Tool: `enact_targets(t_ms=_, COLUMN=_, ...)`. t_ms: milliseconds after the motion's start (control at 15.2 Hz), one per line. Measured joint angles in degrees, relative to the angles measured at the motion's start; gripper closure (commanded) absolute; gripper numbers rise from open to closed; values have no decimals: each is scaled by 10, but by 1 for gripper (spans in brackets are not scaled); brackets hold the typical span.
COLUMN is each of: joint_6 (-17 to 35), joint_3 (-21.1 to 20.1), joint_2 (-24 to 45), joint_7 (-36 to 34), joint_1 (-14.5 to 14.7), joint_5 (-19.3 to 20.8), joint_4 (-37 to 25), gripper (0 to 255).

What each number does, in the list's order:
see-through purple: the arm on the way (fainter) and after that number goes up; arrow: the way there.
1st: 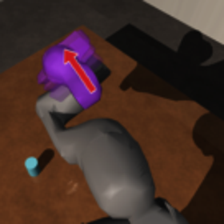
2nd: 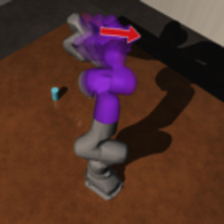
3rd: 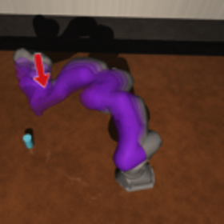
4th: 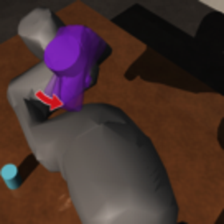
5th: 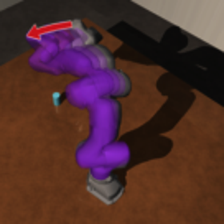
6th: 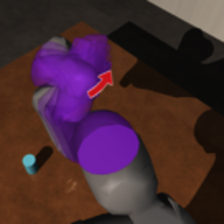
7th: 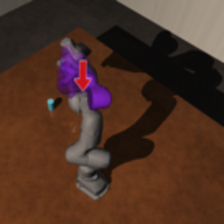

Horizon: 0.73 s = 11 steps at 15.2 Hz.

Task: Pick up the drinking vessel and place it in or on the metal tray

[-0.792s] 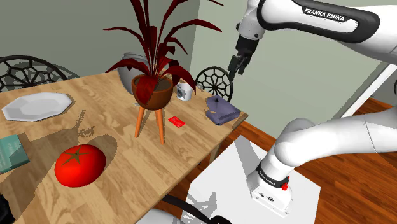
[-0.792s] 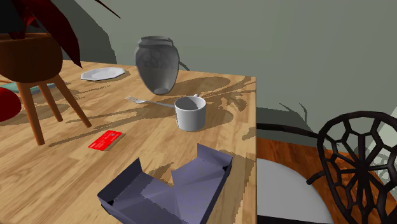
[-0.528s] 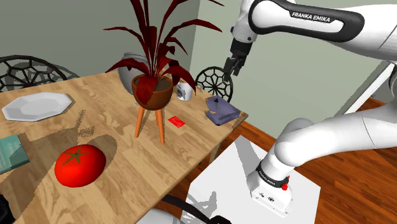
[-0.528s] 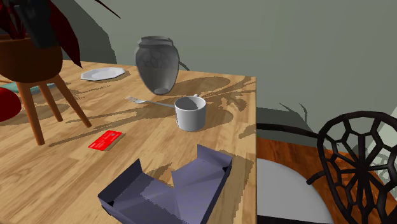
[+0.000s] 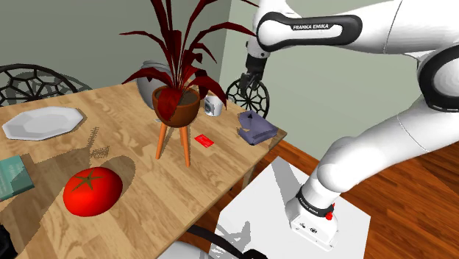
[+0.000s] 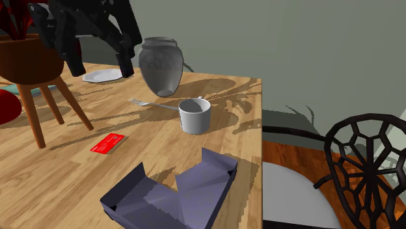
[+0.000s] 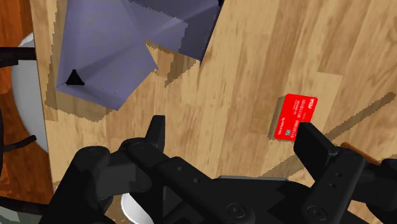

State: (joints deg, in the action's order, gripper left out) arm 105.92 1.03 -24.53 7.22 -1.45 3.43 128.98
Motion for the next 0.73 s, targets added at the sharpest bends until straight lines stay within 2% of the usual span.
enact_targets(t_ms=396, joint_6=72, joint_3=3, joint_2=127, joint_7=9, joint_1=1, joint_5=0, joint_4=-52, gripper=0)
enact_targets(t_ms=726, joint_6=108, joint_3=6, joint_2=241, joint_7=22, joint_1=0, joint_5=-2, joint_4=-129, gripper=0)
